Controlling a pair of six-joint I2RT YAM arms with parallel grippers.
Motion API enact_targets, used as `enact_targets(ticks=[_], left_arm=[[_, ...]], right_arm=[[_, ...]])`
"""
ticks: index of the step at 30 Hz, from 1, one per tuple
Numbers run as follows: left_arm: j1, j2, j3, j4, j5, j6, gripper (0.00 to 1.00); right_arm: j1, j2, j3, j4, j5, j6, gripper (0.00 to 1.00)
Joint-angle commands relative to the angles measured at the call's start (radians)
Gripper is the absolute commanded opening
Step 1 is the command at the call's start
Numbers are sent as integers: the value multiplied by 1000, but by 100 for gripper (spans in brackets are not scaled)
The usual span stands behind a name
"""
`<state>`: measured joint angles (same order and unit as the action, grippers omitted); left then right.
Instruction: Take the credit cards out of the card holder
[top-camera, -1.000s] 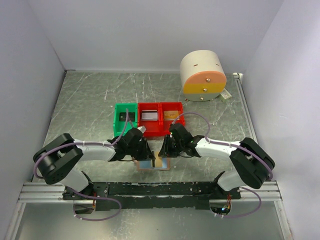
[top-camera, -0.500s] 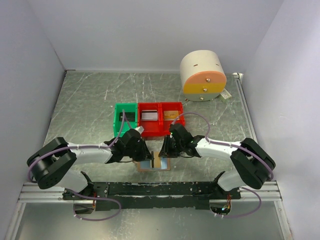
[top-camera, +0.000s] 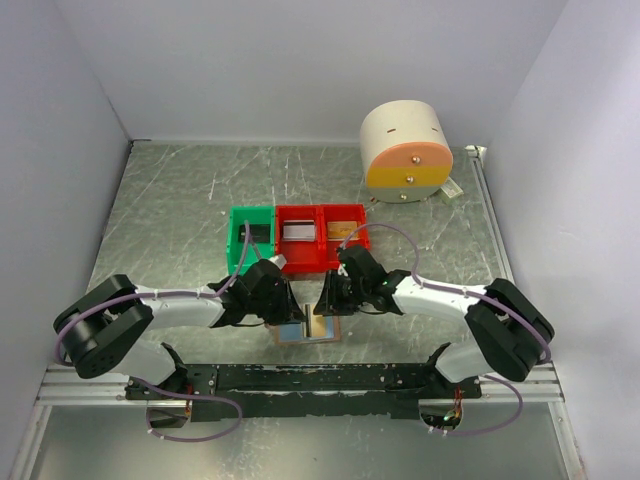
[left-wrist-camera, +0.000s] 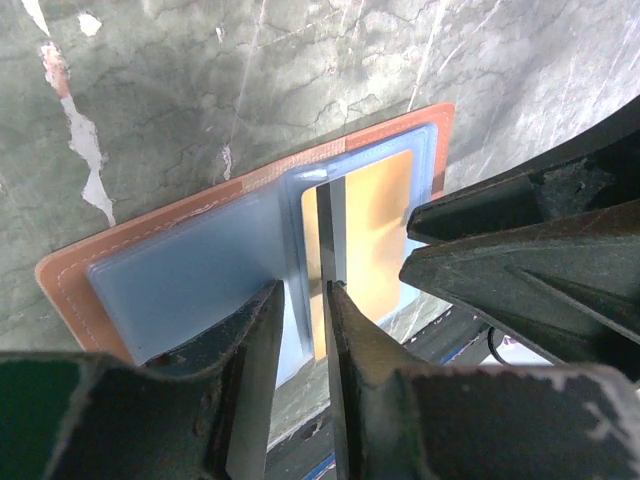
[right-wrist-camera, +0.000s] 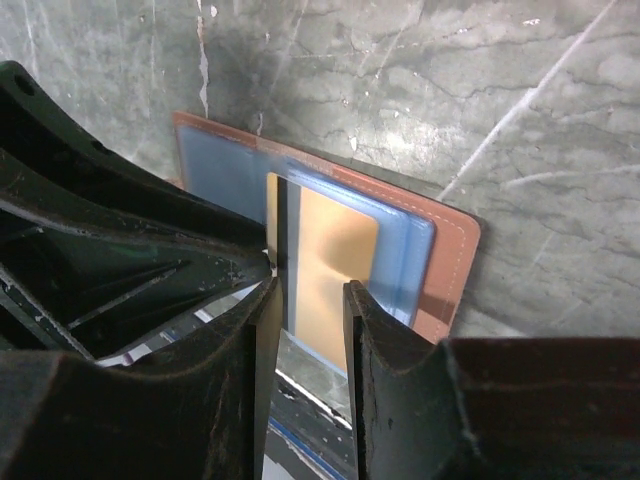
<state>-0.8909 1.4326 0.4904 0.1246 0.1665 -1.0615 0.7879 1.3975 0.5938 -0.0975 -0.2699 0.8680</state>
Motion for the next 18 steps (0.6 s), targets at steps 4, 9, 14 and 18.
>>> enact_targets(ticks=[4, 9, 14, 18], left_arm=[[-4, -7, 13, -41, -29, 23, 37], [-4, -3, 12, -30, -14, 29, 38], [-4, 37, 32, -6, 16, 36, 37], [-5, 46, 28, 7, 23, 31, 28]], right_arm=[[8, 67, -9, 19, 1, 19, 32], [8, 86, -8, 3, 21, 15, 32], [8, 96, -5, -8, 25, 11, 32], [8, 88, -18, -6, 29, 17, 32]])
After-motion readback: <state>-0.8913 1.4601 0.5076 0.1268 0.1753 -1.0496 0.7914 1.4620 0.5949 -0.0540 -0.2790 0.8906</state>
